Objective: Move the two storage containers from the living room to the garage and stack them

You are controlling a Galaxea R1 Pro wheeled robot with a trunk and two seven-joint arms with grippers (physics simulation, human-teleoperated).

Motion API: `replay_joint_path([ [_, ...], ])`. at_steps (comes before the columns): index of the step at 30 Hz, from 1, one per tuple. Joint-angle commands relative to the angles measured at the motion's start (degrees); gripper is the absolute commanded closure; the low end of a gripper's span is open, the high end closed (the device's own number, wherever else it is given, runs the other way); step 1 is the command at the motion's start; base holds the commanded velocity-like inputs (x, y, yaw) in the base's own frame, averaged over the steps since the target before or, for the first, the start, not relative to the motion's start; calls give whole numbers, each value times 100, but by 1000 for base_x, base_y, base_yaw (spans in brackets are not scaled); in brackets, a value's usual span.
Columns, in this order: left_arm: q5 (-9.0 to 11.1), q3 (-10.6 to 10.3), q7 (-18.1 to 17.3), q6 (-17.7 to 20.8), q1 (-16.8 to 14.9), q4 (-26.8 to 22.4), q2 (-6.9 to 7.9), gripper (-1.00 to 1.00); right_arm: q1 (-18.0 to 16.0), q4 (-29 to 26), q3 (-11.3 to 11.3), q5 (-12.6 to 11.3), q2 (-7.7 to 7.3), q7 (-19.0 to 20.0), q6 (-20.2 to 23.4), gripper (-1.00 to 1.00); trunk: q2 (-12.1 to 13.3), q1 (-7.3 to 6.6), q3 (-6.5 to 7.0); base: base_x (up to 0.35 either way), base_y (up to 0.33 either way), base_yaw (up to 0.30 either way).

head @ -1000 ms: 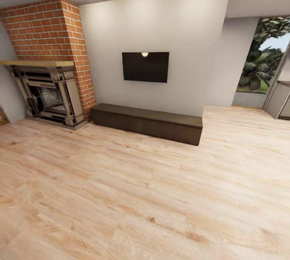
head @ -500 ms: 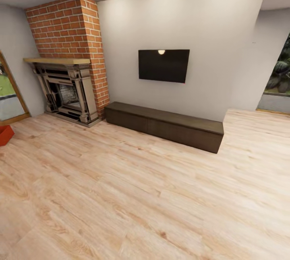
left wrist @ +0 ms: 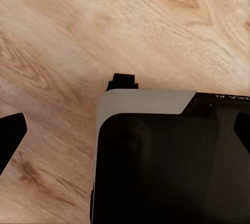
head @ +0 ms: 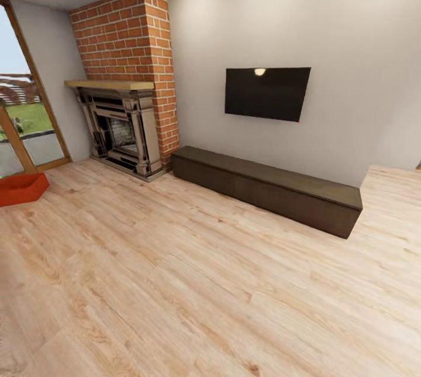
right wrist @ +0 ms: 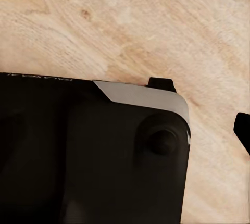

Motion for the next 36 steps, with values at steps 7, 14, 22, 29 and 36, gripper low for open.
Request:
replay_joint_path([
  [7, 35, 11, 9, 22, -4, -2, -1, -100, -5, 15, 48, -55, 4, -9, -30, -100, -4, 4, -45, 324, 0, 220],
  [14, 37, 11, 9, 22, -4, -2, -1, -100, -5, 15, 48, -72, 4, -10, -27, -100, -4, 4, -53, 324, 0, 50],
  [22, 36, 11, 9, 22, -4, -2, -1, -100, -5, 15, 48, -82, 3, -10, -31, -100, -4, 4, -53, 324, 0, 238],
  [29, 37, 11, 9, 22, -4, -2, -1, -100, -5, 15, 48, -82, 4, -10, -30, -100, -4, 4, -53, 324, 0, 274],
  [36, 37, 11, 9, 22, -4, -2, -1, -100, -5, 15, 48, -82, 4, -10, -33, -100, -4, 4, -53, 324, 0, 275],
])
